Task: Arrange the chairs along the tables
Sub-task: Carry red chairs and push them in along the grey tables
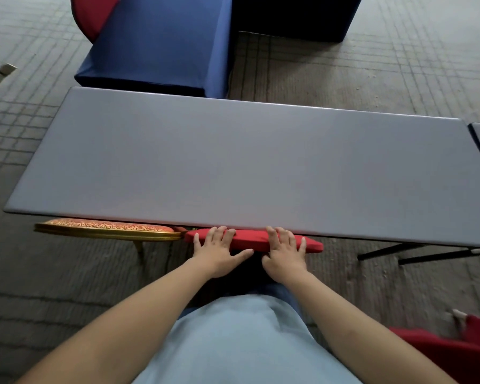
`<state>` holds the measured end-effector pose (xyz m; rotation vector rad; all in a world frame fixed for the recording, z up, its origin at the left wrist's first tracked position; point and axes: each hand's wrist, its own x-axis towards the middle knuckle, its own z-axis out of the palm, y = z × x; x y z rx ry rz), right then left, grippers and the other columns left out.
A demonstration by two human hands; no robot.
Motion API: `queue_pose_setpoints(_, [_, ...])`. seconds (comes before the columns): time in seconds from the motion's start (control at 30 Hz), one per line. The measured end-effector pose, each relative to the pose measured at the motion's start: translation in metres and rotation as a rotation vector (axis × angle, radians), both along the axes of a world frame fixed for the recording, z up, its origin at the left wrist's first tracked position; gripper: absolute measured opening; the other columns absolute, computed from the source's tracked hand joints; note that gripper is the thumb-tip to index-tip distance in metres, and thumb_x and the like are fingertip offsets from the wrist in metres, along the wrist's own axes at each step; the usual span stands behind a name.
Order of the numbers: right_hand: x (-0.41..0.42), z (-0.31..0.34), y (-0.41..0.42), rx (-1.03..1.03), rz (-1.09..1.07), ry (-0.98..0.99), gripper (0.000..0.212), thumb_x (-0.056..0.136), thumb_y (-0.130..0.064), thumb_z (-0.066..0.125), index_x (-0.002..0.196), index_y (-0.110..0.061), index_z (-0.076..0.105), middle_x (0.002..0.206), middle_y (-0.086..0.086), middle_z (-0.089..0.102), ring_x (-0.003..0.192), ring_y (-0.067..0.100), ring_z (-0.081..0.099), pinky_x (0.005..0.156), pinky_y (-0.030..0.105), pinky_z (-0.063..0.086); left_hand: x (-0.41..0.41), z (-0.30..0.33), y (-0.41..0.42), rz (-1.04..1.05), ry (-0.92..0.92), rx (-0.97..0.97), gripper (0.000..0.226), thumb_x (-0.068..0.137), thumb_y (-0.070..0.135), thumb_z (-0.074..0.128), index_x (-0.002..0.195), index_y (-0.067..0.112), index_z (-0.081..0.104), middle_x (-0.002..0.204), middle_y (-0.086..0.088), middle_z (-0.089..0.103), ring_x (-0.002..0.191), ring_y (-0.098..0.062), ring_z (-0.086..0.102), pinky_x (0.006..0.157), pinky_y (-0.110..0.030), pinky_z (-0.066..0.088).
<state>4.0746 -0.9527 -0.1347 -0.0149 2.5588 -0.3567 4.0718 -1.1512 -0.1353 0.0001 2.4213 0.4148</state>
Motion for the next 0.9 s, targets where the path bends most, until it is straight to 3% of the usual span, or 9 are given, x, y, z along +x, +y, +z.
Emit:
queue_pose_setpoints(0.17, [0.002,0.005,-0.01,0.023,-0.108,-0.028,0.082,0.088,-0.03,0.049,0.155,-0.035,0.002,0.165,0.002,0.005,0.154,0.029,-0.004,0.117,0.07,0.001,0.002,0.004,0.007,0.056,-0.031,0.009,0.107,0.071,0.097,0.014,0.157,0.034,0.008,0.167,0.005,-0.005,0.152,-0.017,-0.017,0.116,-0.062,-0.013])
queue_pose_setpoints(0.6, [0.001,-0.007,-0.006,0.077,-0.101,0.013,0.082,0.088,-0.02,0.05,0.153,-0.034,0.001,0.162,0.005,0.014,0.153,0.03,0.006,0.116,0.071,0.004,0.001,-0.005,0.007,0.062,-0.003,0.009,0.105,0.071,0.097,0.013,0.155,0.035,0.01,0.166,0.005,-0.001,0.152,-0.017,-0.015,0.115,-0.063,-0.015])
queue_pose_setpoints(0.9, [0.007,0.003,0.001,0.137,-0.013,-0.064,0.097,0.088,-0.033,0.065,0.156,-0.032,-0.005,0.166,0.007,0.006,0.154,0.032,-0.002,0.12,0.065,0.008,0.009,0.0,0.015,0.083,0.017,-0.002,0.101,0.079,0.092,0.014,0.158,0.03,0.01,0.167,0.001,0.004,0.153,-0.021,-0.009,0.118,-0.058,-0.013])
